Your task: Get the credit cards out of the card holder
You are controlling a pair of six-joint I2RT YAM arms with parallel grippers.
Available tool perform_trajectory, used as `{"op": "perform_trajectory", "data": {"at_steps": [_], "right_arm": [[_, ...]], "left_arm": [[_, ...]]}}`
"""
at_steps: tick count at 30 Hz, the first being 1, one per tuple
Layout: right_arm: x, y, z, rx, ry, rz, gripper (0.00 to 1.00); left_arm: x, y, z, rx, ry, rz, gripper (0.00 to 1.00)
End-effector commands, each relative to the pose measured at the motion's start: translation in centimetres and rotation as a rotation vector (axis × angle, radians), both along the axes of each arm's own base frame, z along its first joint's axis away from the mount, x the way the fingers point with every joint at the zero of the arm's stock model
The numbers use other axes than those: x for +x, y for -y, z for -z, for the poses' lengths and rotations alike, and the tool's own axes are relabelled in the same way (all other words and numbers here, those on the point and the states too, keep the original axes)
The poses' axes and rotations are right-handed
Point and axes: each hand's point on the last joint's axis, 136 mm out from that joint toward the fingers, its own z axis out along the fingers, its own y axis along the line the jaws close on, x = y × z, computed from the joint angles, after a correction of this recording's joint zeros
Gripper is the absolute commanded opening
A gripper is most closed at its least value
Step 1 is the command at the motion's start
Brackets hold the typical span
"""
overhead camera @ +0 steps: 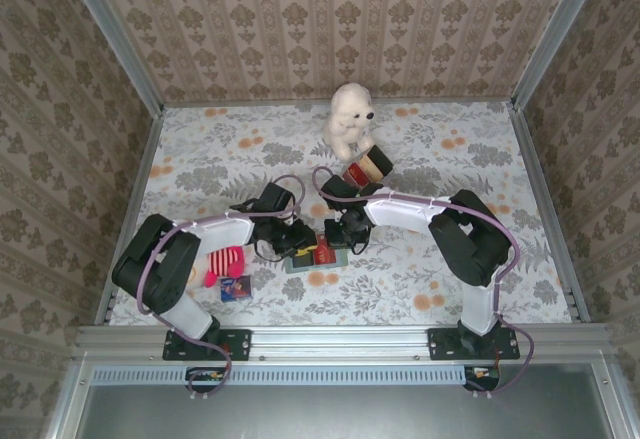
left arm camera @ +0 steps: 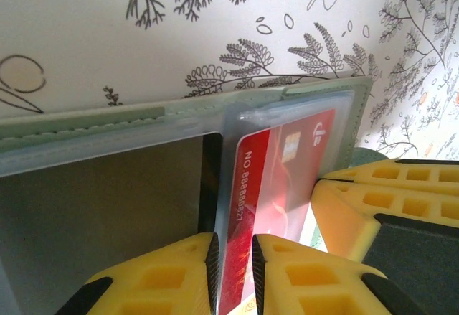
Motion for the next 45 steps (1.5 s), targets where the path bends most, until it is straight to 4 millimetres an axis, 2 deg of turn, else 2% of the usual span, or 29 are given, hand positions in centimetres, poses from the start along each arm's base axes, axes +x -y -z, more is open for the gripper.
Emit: {"op": "perform_trajectory", "data": {"at_steps": [1, 7, 21, 28, 32, 39, 45], "right_arm": [[-0.5, 0.6, 1.2, -0.05, -0.037, 0.0, 0.08], [-0.6, 0.7, 1.3, -0.05, -0.04, -0.001, 0.09], [-0.8, 0.3, 1.4, -0.03, -0.05, -0.005, 0.09], [-0.9, 0.4, 1.6, -0.033, -0.053, -0.004, 0.09], [-0.9, 0.4, 1.6, -0.033, -0.054, -0.004, 0.09], [-0.8, 0.8, 1.6, -0.048, -0.051, 0.002, 0.09], [-0.7, 1.1, 1.5, -0.065, -0.037, 0.004, 0.09]], "left_arm": [[0.0, 0.6, 0.0, -0.012, 0.002, 0.028, 0.23], [-0.1, 0.7, 0.4, -0.015, -0.01, 0.031, 0.24], [0.1, 1.6, 0.1, -0.056, 0.016, 0.057, 0.22], [0.0, 1.6, 0.0, -0.065, 0.029, 0.069, 0.19], [-0.1, 1.5, 0.0, -0.067, 0.034, 0.071, 0.13], [-0.4, 0.3, 0.2, -0.033, 0.033, 0.066, 0.05], [-0.9, -1.1, -0.3, -0.019, 0.045, 0.061, 0.05]]}}
